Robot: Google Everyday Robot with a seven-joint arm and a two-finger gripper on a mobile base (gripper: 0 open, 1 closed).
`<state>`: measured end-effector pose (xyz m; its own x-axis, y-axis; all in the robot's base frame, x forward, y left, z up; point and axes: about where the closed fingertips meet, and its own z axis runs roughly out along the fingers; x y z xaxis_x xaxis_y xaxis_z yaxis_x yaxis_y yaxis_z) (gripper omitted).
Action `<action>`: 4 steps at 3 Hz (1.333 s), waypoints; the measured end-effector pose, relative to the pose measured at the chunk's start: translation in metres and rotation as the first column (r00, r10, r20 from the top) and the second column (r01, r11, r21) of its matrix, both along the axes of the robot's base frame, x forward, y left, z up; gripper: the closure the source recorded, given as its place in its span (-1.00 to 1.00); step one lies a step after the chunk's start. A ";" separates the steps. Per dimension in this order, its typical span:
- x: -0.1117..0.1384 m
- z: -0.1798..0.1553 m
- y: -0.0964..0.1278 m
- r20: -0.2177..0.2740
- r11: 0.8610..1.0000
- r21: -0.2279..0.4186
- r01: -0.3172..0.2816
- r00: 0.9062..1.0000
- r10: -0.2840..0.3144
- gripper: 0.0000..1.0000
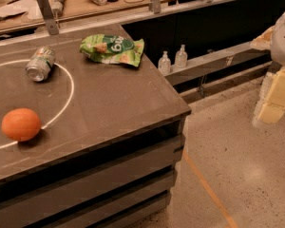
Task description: Pick green rice chip bag
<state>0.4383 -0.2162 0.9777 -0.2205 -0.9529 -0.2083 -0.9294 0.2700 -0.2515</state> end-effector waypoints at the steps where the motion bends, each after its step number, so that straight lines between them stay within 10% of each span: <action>1: 0.000 0.000 0.000 0.000 1.000 0.000 0.000 1.000 0.000 -1.00; 4: 0.103 -0.007 0.085 0.094 0.982 0.160 -0.104 0.991 0.090 -1.00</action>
Offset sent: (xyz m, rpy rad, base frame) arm 0.0546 0.0299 0.0010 0.0739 -0.0636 0.0484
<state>0.5416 -0.1308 0.9704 -0.1031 -0.9203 -0.3774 -0.9300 0.2239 -0.2917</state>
